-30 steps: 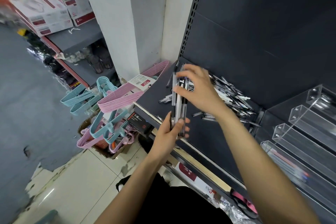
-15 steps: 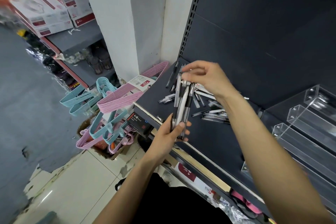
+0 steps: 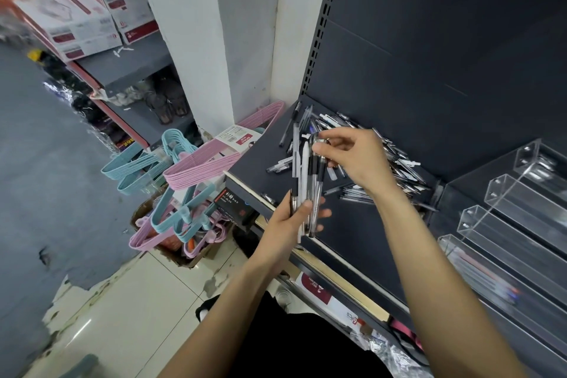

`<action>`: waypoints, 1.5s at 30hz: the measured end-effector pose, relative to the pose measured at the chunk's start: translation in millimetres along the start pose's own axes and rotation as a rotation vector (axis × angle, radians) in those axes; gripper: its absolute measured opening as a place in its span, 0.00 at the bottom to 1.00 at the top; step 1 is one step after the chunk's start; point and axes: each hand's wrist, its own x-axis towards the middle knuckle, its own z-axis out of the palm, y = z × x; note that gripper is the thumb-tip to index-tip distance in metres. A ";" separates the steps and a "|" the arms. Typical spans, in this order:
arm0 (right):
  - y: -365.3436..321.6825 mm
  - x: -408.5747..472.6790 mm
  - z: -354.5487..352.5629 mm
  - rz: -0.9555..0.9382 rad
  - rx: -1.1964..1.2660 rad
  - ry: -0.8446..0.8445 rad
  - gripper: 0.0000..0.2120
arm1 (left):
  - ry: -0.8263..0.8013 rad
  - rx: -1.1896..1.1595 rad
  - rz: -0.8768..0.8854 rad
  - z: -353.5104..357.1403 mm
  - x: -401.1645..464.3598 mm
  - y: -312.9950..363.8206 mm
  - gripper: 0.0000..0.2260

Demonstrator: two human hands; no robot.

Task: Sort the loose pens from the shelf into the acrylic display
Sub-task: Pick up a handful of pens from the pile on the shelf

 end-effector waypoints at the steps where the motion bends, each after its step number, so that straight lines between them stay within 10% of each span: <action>1: 0.9 -0.5 2.4 -0.017 -0.023 0.015 0.08 | 0.001 -0.001 0.006 0.7 0.0 -0.5 0.10; 12: 0.6 9.6 13.9 -0.163 -0.283 -0.081 0.18 | -0.027 0.061 0.099 -3.9 3.8 -4.5 0.05; 17: -23.0 21.9 14.8 -0.173 -0.230 -0.245 0.06 | -0.036 0.076 0.081 -7.4 4.6 -9.8 0.05; 23: -38.7 0.3 -18.2 -0.131 0.361 0.173 0.10 | 0.080 -0.034 0.061 -17.5 3.2 -6.6 0.07; 35: 17.6 -87.4 69.8 -0.009 0.227 0.435 0.04 | 0.128 -0.533 -0.019 10.8 19.5 8.4 0.08; 45: 36.8 -96.7 67.0 0.046 0.112 0.585 0.06 | 0.137 -0.434 -0.111 29.9 23.5 -1.9 0.11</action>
